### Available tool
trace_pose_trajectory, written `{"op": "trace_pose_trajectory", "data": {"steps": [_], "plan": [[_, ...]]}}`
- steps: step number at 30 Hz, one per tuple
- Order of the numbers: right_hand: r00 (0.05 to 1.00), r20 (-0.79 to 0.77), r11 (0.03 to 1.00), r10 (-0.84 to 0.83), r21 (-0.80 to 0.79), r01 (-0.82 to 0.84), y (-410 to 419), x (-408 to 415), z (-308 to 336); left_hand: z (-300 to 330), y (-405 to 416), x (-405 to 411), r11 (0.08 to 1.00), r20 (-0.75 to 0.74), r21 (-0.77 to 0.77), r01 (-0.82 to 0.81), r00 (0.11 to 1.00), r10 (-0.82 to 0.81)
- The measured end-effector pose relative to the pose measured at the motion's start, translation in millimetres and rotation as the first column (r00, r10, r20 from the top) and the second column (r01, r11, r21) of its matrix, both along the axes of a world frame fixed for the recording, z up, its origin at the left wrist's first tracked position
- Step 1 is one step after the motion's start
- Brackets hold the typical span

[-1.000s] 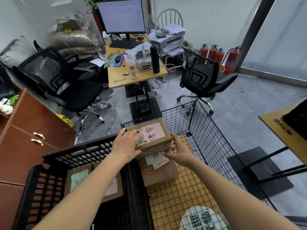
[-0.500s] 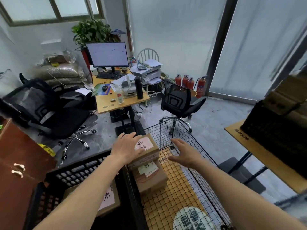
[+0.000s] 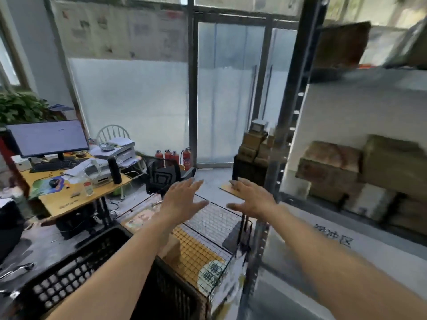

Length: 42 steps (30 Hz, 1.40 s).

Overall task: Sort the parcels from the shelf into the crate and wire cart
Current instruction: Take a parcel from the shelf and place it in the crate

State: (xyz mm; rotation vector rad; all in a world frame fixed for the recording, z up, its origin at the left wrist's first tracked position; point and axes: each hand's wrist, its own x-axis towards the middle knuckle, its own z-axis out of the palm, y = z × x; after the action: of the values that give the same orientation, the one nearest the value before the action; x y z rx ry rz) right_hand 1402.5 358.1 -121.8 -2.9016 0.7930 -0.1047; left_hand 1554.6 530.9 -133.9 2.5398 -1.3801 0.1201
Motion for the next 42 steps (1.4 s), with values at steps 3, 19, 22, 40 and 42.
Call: {"op": "trace_pose_trajectory", "data": {"steps": [3, 19, 22, 40, 42], "plan": [[0.993, 0.023, 0.993, -0.112, -0.033, 0.112, 4.4, -76.7, 33.3, 28.9, -16.4, -55.3, 0.993, 0.022, -0.029, 0.11, 0.994, -0.109], [0.769, 0.157, 0.758, -0.619, -0.134, 0.638, 36.4, -562.4, 129.9, 122.6, -100.4, -469.7, 0.776, 0.105, -0.222, 0.59, 0.806, -0.583], [0.708, 0.154, 0.692, -0.689, -0.15, 0.706, 61.8, -674.3, 131.4, 121.6, -104.2, -575.0, 0.704, 0.102, -0.227, 0.673, 0.735, -0.67], [0.35, 0.192, 0.346, -0.917, -0.055, 0.937, 116.6, -1073.2, 105.3, 108.9, -140.5, -987.2, 0.405, 0.08, -0.19, 0.894, 0.425, -0.902], [0.333, 0.186, 0.326, -0.925, -0.064, 0.943, 100.6, -1100.9, 102.6, 104.7, -161.1, -1018.1, 0.386, 0.062, -0.191, 0.902, 0.404, -0.913]]}}
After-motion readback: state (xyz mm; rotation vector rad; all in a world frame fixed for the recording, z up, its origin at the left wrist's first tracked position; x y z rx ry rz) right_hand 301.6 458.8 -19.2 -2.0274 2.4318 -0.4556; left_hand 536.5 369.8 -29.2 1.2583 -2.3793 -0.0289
